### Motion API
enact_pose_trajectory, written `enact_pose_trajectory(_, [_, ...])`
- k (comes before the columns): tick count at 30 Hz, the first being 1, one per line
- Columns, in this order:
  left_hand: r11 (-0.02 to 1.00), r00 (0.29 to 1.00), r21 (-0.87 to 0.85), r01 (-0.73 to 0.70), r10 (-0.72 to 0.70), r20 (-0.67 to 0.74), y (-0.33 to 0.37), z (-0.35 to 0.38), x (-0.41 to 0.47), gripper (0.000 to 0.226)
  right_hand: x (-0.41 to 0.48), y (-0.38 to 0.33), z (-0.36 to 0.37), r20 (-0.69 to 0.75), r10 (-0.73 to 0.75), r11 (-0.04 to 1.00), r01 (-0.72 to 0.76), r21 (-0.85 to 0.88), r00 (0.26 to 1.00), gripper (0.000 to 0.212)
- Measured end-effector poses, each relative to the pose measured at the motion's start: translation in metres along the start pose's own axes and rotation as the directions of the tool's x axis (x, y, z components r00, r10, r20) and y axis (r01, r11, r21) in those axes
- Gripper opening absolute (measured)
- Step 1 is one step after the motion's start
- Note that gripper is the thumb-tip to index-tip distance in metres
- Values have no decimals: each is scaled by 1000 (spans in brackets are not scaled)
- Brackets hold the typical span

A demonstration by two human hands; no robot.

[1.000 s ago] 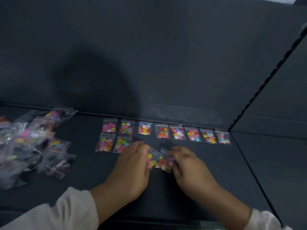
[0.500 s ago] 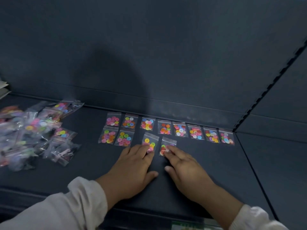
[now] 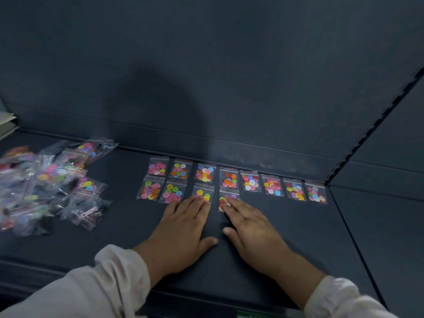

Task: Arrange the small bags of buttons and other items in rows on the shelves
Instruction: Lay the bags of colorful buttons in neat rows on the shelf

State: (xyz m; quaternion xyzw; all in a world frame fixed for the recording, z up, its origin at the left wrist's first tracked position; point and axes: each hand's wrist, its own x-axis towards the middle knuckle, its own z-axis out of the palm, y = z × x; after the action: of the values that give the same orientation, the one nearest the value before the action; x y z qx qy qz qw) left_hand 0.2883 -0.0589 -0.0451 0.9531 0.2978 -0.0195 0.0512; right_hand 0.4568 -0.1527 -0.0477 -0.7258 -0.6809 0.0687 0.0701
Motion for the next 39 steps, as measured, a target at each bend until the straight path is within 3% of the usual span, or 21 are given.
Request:
enact_pose_trajectory(15, [1000,1000,8,-7,8,-13,-7,2,3,96,5,-9,-4,12,3,1000,-3,10,1000,59])
enact_pose_trajectory(20, [999,1000,-30,-13,12,-29,-7,-1,2,92,7,-9,-4,23,29,1000,-28,-6,999,80])
enact_pose_trajectory(24, [999,994,-44,11,-15,-104,-20,-16,-4,90,20,-18,-12,4,1,1000,-2,14,1000,80])
enact_pose_trajectory(30, [981,956,-48,186,-192,-220,-82,-51,-18,92,62,-62,-22,-33,-77,997,78,26,996,82])
enact_pose_trajectory(33, [959,946,-7,282,-279,-162,-131,-64,-27,79,94,-96,-22,-45,-140,990,142,25,989,80])
enact_pose_trajectory(39, [909,896,-53,412,-415,-160,-234,-84,-45,70,159,-169,-15,-41,-176,976,180,122,984,53])
